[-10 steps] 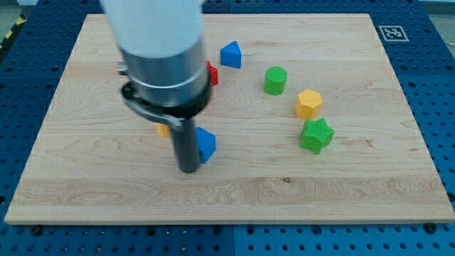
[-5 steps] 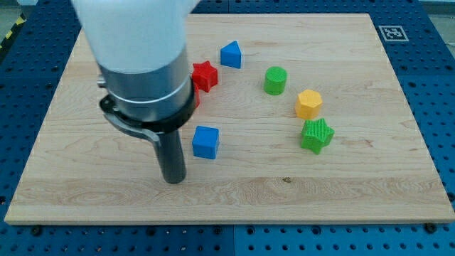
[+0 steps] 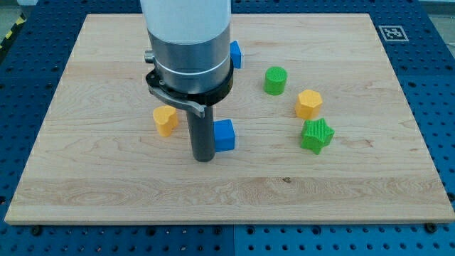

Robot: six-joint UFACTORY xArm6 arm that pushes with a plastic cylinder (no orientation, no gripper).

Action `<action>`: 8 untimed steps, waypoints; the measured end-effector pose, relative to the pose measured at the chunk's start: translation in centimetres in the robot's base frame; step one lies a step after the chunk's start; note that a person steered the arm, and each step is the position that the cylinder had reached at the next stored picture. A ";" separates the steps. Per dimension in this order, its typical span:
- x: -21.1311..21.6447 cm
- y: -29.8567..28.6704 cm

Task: Move the blue cube towards the center

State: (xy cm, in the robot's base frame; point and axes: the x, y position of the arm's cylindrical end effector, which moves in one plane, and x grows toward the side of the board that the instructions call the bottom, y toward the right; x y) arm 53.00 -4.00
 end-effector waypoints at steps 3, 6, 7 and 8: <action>-0.4 3.1; -1.7 6.4; -1.9 7.0; -2.0 7.2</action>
State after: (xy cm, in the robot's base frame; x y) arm 50.97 3.16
